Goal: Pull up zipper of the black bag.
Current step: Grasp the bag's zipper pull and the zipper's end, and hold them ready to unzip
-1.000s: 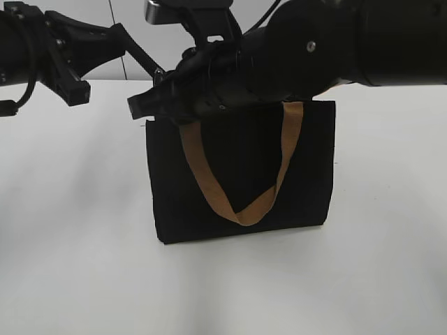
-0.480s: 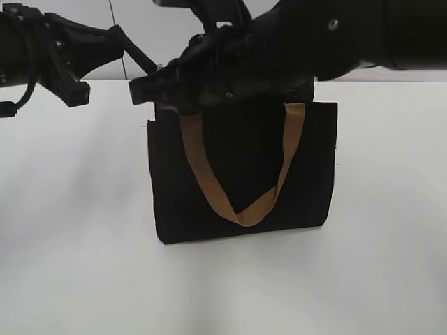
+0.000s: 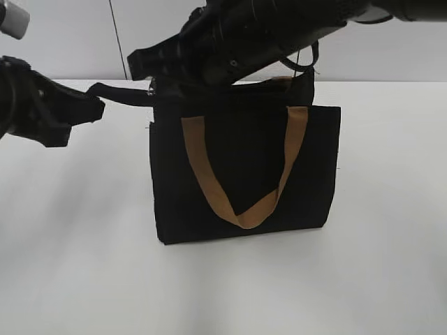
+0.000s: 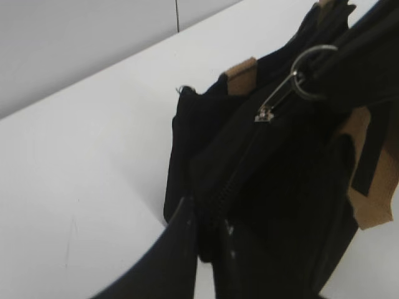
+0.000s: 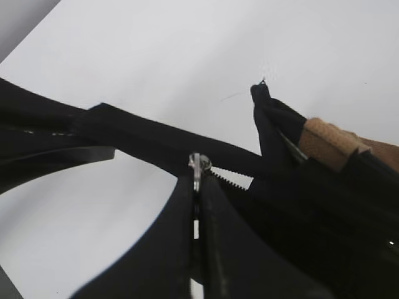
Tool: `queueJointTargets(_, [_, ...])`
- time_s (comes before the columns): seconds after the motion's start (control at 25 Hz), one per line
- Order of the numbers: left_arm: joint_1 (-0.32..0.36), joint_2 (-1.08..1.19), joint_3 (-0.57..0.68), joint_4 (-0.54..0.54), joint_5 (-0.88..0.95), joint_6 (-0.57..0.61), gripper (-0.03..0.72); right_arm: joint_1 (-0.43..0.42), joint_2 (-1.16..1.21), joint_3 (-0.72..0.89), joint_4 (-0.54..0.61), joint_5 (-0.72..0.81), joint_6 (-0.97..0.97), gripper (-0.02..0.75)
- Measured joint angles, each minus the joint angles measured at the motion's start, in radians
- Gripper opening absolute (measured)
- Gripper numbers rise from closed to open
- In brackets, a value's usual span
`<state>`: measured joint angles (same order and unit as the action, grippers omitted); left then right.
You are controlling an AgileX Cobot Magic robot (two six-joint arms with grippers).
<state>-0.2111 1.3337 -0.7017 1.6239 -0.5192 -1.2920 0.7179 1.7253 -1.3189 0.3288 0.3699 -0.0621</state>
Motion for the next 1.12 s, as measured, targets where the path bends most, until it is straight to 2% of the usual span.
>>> queueJointTargets(0.12, [0.0,-0.002,0.001,0.093,0.031,-0.16,0.023,-0.016,0.004,-0.023,0.0,0.062,-0.008,-0.015])
queueJointTargets(0.24, [0.0,-0.002,0.001,0.111,0.041,-0.286,0.023,-0.051,0.006,-0.023,-0.002,0.139,-0.009,-0.015])
queueJointTargets(0.32, [0.0,-0.002,0.001,0.114,0.041,-0.318,0.022,-0.081,0.006,-0.023,-0.001,0.185,-0.012,-0.015])
queueJointTargets(0.56, [0.0,-0.002,0.001,0.117,0.039,-0.335,0.023,-0.164,-0.007,-0.023,-0.038,0.283,-0.037,-0.015])
queueJointTargets(1.12, [0.0,0.005,0.001,0.118,0.044,-0.338,0.023,-0.319,-0.088,-0.023,-0.226,0.515,-0.055,-0.015])
